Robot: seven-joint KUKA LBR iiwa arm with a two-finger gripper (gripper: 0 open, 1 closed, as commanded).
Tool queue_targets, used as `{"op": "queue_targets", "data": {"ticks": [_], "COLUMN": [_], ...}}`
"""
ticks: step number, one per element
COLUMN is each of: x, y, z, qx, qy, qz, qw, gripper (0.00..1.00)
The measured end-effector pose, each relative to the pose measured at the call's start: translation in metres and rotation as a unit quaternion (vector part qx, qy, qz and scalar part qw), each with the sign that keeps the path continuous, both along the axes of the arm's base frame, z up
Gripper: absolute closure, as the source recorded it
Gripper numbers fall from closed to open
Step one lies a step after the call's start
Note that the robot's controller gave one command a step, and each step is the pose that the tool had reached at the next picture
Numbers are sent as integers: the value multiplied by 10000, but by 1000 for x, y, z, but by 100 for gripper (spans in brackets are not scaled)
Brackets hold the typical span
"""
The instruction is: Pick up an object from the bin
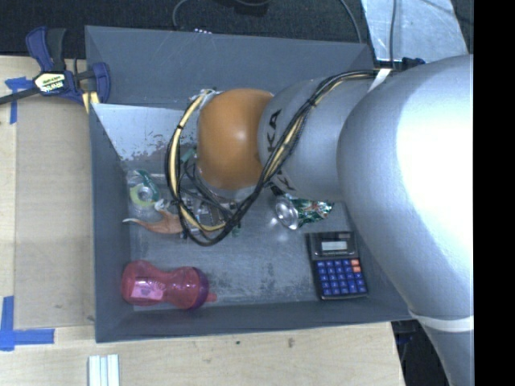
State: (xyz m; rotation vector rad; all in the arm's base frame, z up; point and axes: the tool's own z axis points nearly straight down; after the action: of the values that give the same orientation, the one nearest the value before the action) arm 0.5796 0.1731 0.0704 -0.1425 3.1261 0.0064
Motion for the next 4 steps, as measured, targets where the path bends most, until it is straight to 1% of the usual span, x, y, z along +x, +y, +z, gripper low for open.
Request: {"op": "queue_targets", "data": {"ticks": [1,2,3,4], "x": [-1,-3,-1,1], "y": [0,-1,0,0], "z": [3,18,38,47], "qx": [-1,-11,-1,6], "qy": [7,40,2,-19], "qz": [-1,0,-1,-2], "qw": [10000,10000,10000,10000], "gripper": [100,100,100,100]}}
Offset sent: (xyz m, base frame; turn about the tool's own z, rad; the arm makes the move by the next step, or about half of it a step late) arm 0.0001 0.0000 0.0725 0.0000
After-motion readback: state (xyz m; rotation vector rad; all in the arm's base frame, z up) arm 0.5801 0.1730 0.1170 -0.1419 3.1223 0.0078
